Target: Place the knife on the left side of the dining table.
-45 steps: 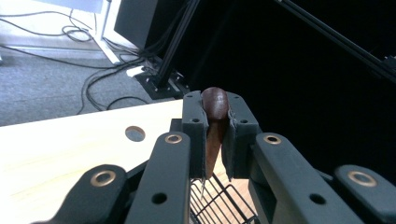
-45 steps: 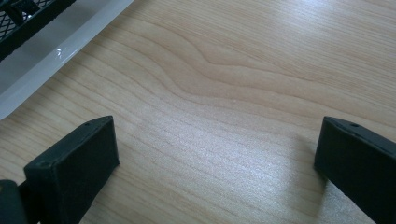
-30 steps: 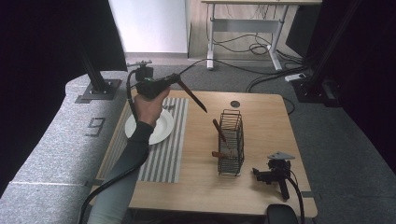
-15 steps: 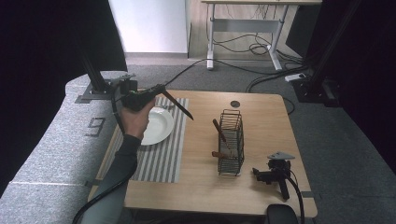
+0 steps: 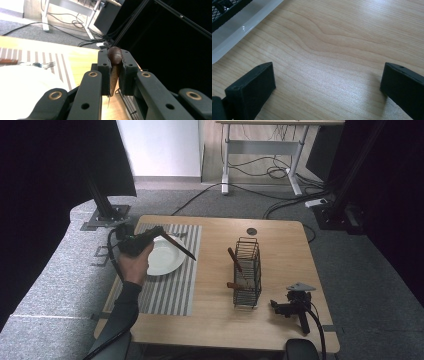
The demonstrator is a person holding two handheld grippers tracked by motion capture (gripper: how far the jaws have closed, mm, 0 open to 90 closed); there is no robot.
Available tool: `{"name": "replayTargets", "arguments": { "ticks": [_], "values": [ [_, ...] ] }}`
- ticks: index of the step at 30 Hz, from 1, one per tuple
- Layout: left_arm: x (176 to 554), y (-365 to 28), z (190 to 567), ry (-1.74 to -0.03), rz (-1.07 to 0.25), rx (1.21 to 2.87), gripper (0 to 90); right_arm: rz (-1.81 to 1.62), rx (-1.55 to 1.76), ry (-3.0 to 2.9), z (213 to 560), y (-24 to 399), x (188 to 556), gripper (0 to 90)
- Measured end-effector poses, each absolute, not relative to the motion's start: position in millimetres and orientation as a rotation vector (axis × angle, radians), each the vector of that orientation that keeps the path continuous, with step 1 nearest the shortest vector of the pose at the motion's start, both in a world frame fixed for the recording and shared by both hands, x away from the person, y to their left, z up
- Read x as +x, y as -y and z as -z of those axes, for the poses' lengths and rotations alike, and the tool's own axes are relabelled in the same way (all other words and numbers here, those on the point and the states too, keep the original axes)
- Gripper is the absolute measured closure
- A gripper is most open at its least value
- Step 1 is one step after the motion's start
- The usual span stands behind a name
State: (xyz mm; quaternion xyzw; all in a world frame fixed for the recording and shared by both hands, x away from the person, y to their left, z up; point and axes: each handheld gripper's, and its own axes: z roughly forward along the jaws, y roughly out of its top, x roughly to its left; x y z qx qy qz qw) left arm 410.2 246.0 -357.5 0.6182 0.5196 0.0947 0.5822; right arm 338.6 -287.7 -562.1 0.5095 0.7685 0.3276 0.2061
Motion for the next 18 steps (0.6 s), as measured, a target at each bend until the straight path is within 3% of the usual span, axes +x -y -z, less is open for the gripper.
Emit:
{"name": "replayTargets", "arguments": {
  "ticks": [18],
  "values": [
    [374,-291,410,-1.346,-0.217,1.351,80.5,-0.912,1.418,-2.142,562,288,339,0.0]
  ]
}}
